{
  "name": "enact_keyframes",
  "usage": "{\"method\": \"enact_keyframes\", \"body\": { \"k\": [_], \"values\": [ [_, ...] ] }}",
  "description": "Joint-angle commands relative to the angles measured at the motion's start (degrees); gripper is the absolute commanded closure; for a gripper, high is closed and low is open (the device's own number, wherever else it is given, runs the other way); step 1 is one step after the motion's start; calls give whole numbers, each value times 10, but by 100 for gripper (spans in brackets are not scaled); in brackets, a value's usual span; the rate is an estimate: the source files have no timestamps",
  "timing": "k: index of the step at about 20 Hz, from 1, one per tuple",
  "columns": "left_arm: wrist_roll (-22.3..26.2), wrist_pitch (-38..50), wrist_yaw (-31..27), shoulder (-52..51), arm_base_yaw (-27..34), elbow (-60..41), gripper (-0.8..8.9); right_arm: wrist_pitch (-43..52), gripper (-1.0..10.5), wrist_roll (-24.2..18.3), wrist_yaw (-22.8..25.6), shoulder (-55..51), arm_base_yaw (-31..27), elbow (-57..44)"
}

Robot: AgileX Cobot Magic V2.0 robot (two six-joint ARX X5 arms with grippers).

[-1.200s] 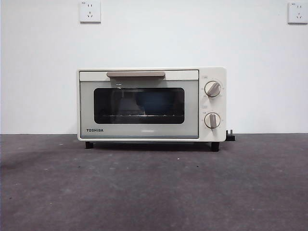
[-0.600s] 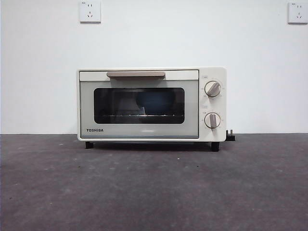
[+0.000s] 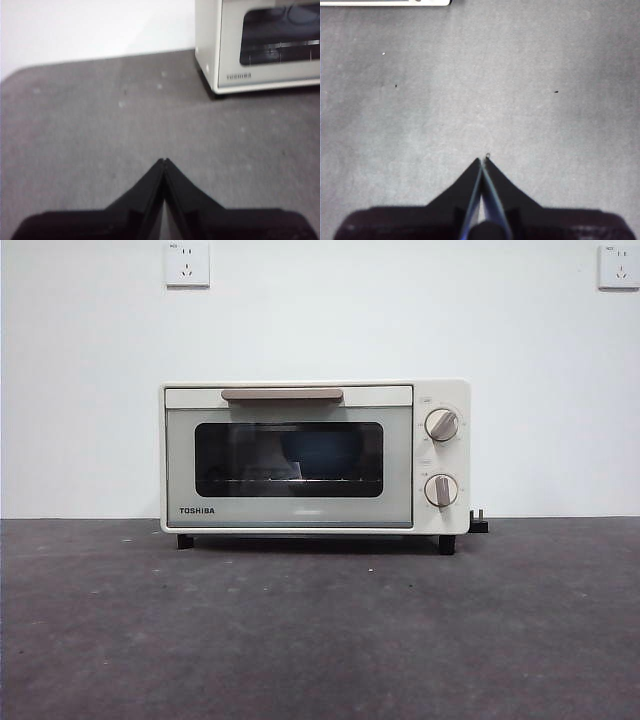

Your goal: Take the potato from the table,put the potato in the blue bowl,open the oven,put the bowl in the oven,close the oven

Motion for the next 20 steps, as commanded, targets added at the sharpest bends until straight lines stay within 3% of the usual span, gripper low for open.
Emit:
{"method": "enact_keyframes", "body": {
  "k": [1,4,6,20],
  "values": [
    [-22,-4,-2,-13,-1,-6,817,4,946,1,1,1,0,-4],
    [-73,-4,-24,-16,0,-6,818,4,946,0,1,1,0,-4],
    [-81,-2,-37,-16,0,-6,818,4,946,0,2,1,0,-4],
    [-81,3,-25,1,0,-6,818,4,946,0,2,1,0,-4]
  ]
}}
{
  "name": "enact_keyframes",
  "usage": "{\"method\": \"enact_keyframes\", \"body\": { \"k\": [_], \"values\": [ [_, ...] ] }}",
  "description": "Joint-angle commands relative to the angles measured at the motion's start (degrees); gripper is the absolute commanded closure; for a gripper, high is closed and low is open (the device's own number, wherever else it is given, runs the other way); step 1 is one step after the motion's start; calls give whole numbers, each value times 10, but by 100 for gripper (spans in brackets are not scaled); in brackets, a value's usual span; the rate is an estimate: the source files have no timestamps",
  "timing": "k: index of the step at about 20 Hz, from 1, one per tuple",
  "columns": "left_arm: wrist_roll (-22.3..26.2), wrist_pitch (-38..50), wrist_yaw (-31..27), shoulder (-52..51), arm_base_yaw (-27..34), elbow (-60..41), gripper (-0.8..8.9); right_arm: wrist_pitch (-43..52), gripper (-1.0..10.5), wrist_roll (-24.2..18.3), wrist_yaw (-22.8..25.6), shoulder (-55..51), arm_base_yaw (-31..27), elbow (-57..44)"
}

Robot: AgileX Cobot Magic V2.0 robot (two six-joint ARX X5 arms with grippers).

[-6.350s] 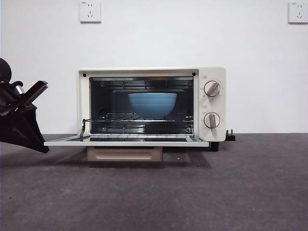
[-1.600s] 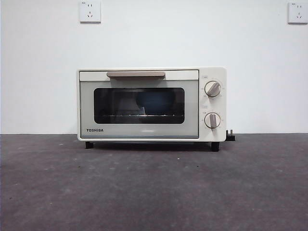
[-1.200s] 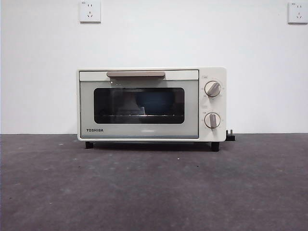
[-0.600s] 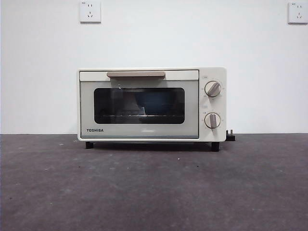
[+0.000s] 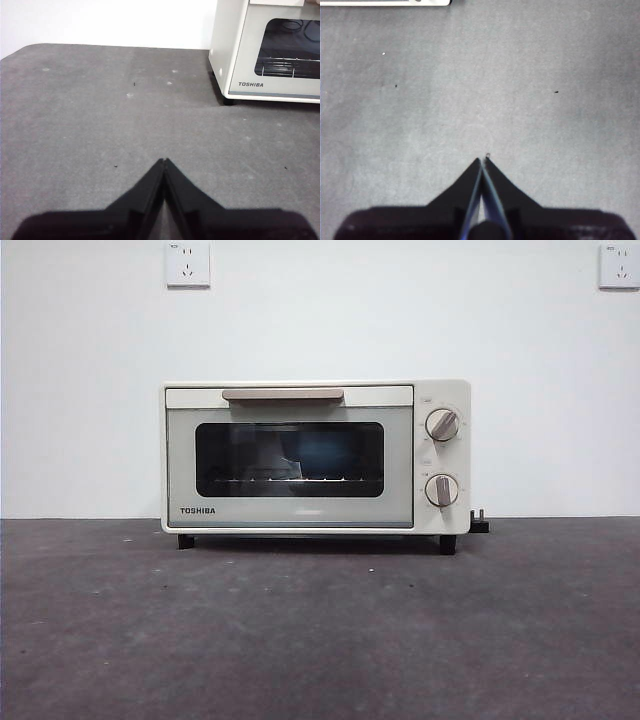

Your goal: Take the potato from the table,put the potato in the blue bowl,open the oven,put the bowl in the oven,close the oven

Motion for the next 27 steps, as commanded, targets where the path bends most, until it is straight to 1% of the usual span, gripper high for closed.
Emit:
{"method": "enact_keyframes", "body": {
  "k": [1,4,5,6,8,12,14,16,17,20,23,25,27],
  "values": [
    [-3,5,0,2,0,-6,818,4,946,0,1,1,0,-4],
    [-3,5,0,3,0,-6,818,7,946,0,15,-16,0,-4],
    [-3,5,0,4,0,-6,818,17,946,-7,33,-37,0,-9],
    [-3,5,0,4,0,-6,817,54,946,-34,50,-65,1,-24],
    [-3,5,0,7,0,-6,817,178,946,-41,65,-144,1,-94],
    [-3,5,0,11,0,-6,817,443,946,-45,66,-311,1,-296],
    [-3,5,0,11,0,-6,818,538,946,-41,65,-374,1,-389],
    [-3,5,0,12,0,-6,817,594,946,-42,68,-427,1,-467],
    [-3,5,0,13,0,-6,817,614,946,-43,68,-446,1,-502],
    [-3,5,0,14,0,-6,817,647,946,-40,77,-484,1,-561],
    [-3,5,0,14,0,-6,818,646,946,-33,106,-520,1,-598],
    [-3,5,0,14,0,-6,818,646,946,-16,118,-545,1,-618],
    [-3,5,0,14,0,-6,818,612,946,-13,135,-563,1,-619]
  ]
}}
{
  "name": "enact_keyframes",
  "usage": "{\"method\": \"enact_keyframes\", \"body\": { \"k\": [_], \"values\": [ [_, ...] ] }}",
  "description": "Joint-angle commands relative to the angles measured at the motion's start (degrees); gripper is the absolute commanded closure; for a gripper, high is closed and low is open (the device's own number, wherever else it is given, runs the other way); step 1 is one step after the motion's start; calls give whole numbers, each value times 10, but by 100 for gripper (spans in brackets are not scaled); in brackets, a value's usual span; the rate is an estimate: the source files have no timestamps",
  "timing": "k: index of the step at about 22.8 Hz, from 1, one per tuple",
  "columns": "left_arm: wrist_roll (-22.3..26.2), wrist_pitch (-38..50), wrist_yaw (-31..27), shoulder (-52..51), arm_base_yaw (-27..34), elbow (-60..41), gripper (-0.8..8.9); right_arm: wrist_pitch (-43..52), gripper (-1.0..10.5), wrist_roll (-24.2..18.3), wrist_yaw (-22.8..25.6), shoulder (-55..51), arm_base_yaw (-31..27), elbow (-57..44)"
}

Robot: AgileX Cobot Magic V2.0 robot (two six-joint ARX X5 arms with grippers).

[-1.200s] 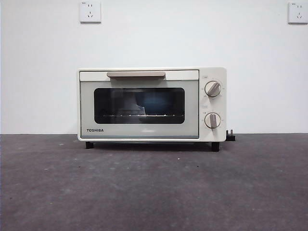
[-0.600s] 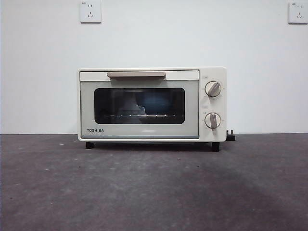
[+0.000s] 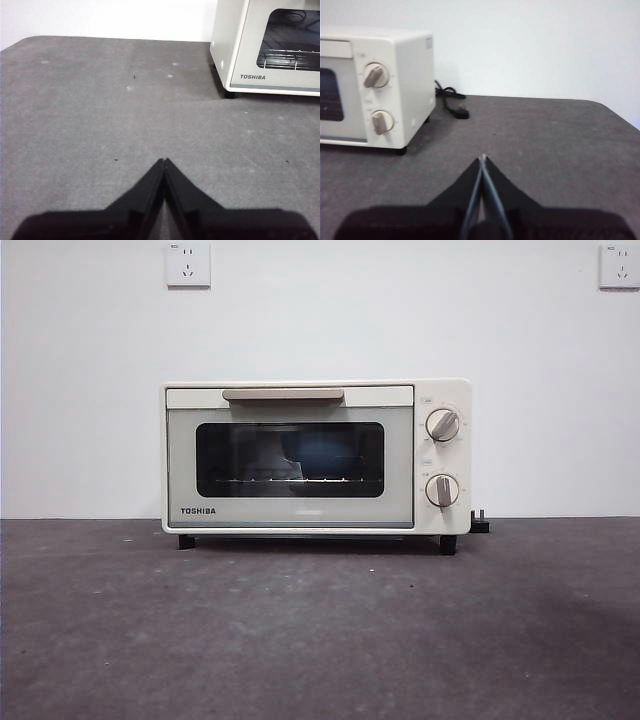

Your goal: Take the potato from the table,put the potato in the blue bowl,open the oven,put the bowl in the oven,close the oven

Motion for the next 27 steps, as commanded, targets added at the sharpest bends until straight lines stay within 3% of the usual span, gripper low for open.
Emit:
{"method": "enact_keyframes", "body": {
  "k": [1,5,15,27],
  "values": [
    [-4,5,0,0,0,-6,818,-29,946,19,31,-24,0,-6],
    [-4,5,0,1,0,-6,817,-58,946,34,55,-39,0,-6],
    [-4,5,0,2,0,-6,818,-135,946,38,52,-39,1,-6],
    [-3,5,0,2,0,-6,817,-136,946,38,14,-39,1,-6]
  ]
}}
